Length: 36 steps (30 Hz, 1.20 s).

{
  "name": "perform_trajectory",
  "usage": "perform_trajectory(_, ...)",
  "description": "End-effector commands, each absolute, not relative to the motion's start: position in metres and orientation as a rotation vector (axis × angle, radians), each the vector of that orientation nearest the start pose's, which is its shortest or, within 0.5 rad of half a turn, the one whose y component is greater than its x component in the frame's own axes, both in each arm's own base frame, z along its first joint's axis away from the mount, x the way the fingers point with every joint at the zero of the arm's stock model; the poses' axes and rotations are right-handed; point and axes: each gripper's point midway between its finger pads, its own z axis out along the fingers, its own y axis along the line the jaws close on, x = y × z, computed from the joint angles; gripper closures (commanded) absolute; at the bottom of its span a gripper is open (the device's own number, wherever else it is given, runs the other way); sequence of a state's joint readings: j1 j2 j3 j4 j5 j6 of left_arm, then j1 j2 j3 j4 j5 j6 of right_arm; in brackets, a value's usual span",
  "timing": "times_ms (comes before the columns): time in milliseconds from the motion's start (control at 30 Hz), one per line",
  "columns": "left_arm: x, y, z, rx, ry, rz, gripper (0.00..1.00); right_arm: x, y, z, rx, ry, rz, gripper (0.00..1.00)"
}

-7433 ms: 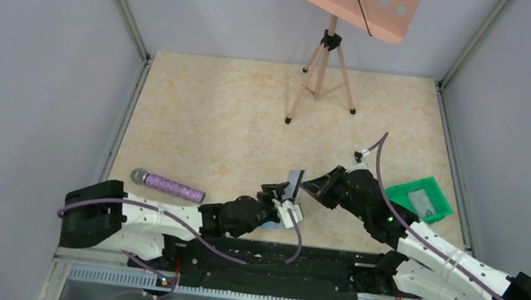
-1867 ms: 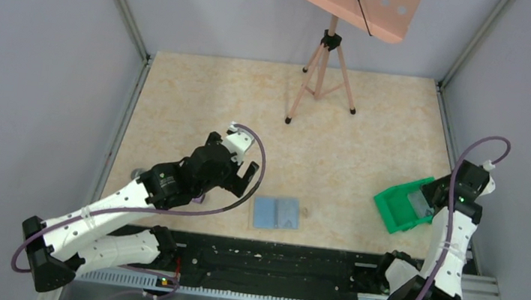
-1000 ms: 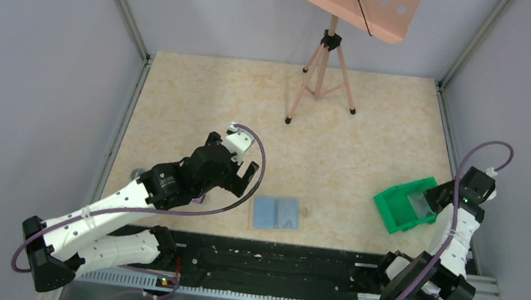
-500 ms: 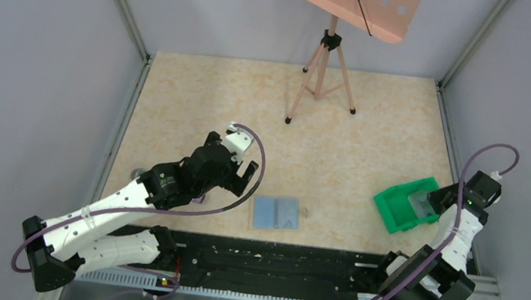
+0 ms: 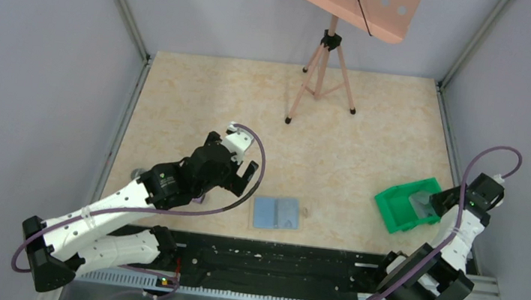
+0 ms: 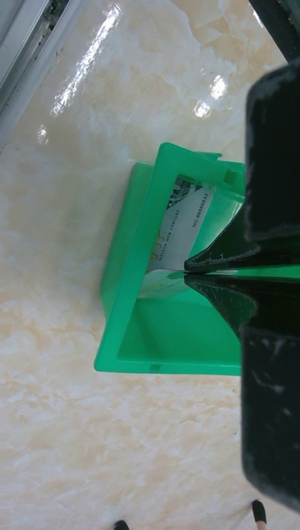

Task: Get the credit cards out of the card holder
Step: Place the credit card in the storage box, then remove the credit card from the card holder.

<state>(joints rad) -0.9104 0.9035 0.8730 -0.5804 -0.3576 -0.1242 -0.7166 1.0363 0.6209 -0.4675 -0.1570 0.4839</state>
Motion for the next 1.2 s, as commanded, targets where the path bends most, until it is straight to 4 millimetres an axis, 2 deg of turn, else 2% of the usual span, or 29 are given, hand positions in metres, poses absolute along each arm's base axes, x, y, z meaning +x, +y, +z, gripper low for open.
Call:
perform_trajectory(0, 0.219, -0.187, 0.211, 0.615, 2.012, -0.225, 0.02, 0.225, -0.151, 0.1, 1.318, 2.015, 0.012, 0.94)
perform_trajectory(333, 0.219, -0.186, 0.212, 0.611, 2.006, -0.224, 0.02, 0.223, -0.161, 0.127, 1.386, 1.952, -0.038, 0.72)
perform_trajectory(600, 0.219, -0.185, 0.214, 0.606, 2.003, -0.222, 0.02, 0.228, -0.16, 0.15, 1.364, 1.902, -0.007, 0.71)
perform_trajectory(733, 0.219, -0.184, 0.213, 0.604, 2.004, -0.213, 0.02, 0.238, -0.152, 0.166, 1.294, 1.891, 0.063, 0.71)
perform_trajectory(800, 0.22, -0.183, 0.213, 0.602, 2.004, -0.209, 0.02, 0.246, -0.143, 0.175, 1.247, 1.886, 0.116, 0.71)
perform_trajectory(933, 0.221, -0.182, 0.211, 0.597, 2.007, -0.195, 0.02, 0.264, -0.113, 0.188, 1.108, 1.946, 0.162, 0.71)
perform_trajectory(1033, 0.223, -0.182, 0.209, 0.594, 2.014, -0.182, 0.02, 0.275, -0.08, 0.191, 1.015, 2.001, 0.209, 0.71)
perform_trajectory(1167, 0.225, -0.182, 0.205, 0.587, 2.03, -0.165, 0.02, 0.286, -0.024, 0.185, 0.87, 2.08, 0.294, 0.72)
